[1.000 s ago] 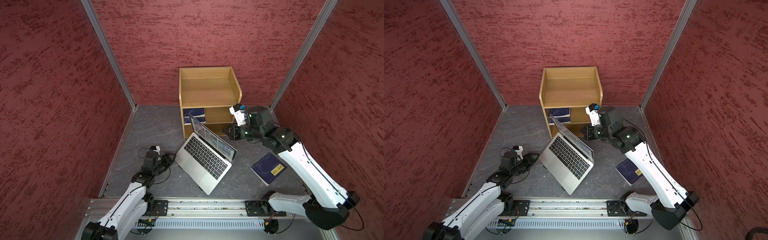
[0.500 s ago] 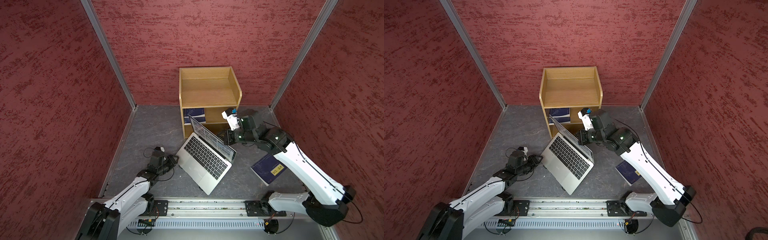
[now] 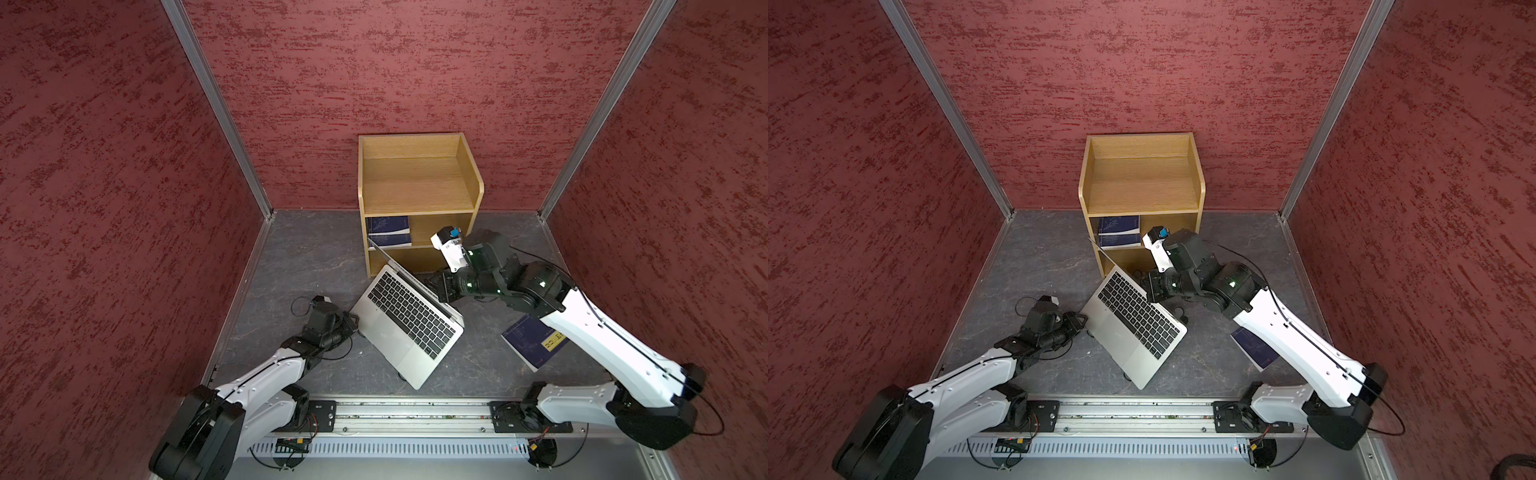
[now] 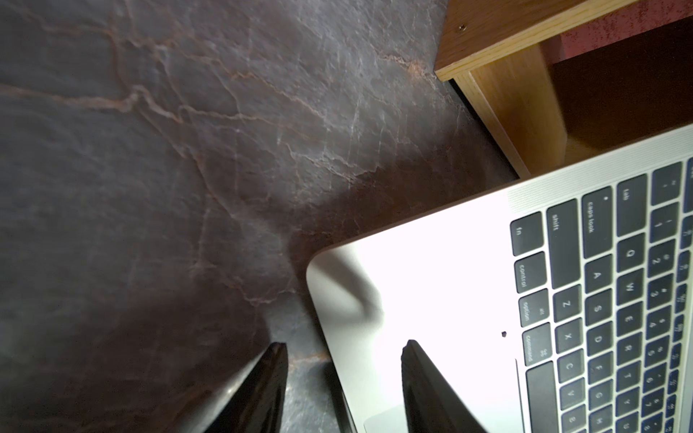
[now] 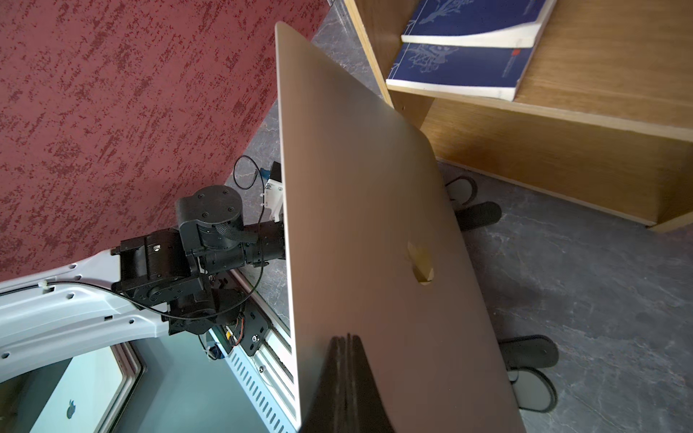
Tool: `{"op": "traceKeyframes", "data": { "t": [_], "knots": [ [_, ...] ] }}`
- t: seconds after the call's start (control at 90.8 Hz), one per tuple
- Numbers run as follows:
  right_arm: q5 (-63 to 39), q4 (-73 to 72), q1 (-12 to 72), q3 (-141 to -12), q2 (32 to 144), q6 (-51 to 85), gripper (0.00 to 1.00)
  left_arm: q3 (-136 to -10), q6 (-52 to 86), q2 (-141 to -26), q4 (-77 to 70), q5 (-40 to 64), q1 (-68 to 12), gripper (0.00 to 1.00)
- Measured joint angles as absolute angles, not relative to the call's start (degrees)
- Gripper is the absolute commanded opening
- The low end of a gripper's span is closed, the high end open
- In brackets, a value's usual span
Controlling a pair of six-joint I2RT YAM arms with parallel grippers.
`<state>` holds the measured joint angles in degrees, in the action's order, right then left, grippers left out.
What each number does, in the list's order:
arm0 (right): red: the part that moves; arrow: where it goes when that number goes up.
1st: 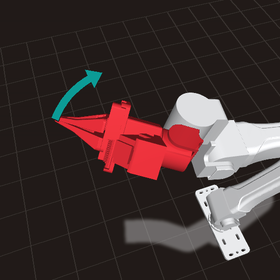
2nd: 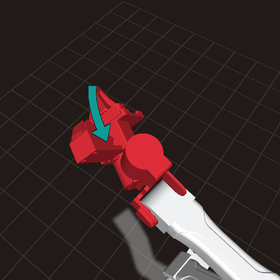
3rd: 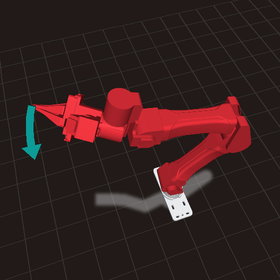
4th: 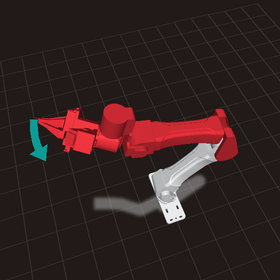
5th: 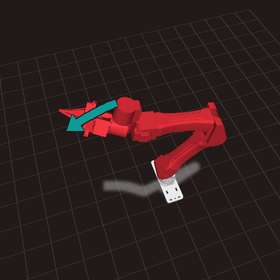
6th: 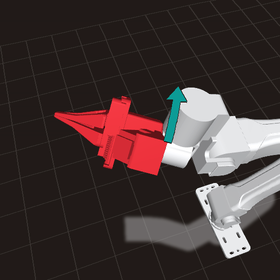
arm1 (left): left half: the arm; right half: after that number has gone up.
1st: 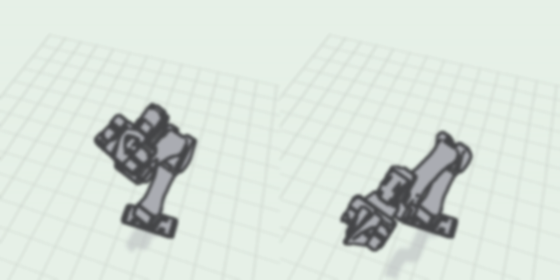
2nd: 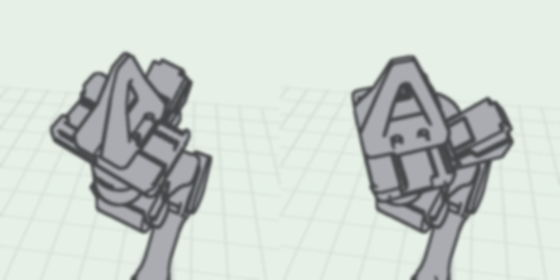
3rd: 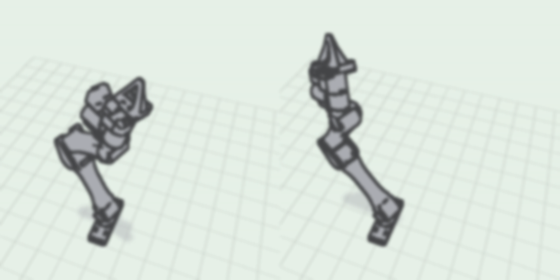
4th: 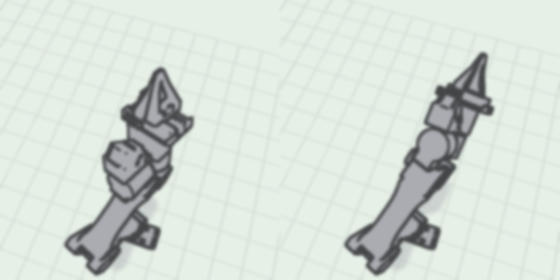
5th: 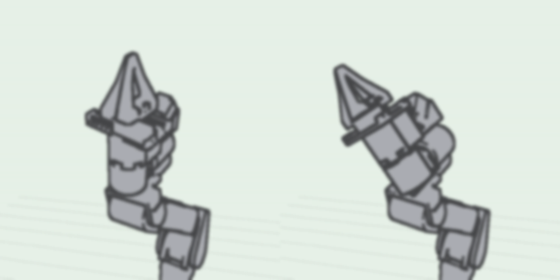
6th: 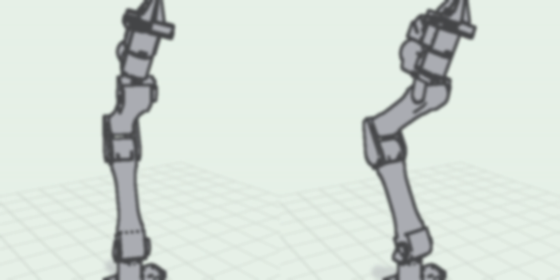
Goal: Close the laptop lid and set it aside
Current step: Close the lid of the laptop.
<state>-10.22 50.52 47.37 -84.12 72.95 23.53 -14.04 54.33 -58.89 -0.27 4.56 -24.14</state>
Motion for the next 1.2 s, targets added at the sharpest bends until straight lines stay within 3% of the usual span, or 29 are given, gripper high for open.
{"op": "traceKeyframes", "data": {
  "t": [0.672, 0.937, 1.201],
  "knots": [
    [-12.51, 41.28, 51.33, -74.22, 77.80, 29.15, 0.00, -15.35, 55.29, -58.98, 1.85, 0.86, -25.85, 0.54],
    [-14.76, 37.21, 52.29, -70.87, 81.12, 30.94, 0.00, -14.72, 56.84, -48.49, 5.69, -3.95, -26.00, 0.54],
    [-16.62, 33.76, 52.47, -69.23, 84.60, 31.68, 0.00, -13.91, 60.97, -32.08, 19.75, -13.76, -26.00, 0.52]
  ]
}}
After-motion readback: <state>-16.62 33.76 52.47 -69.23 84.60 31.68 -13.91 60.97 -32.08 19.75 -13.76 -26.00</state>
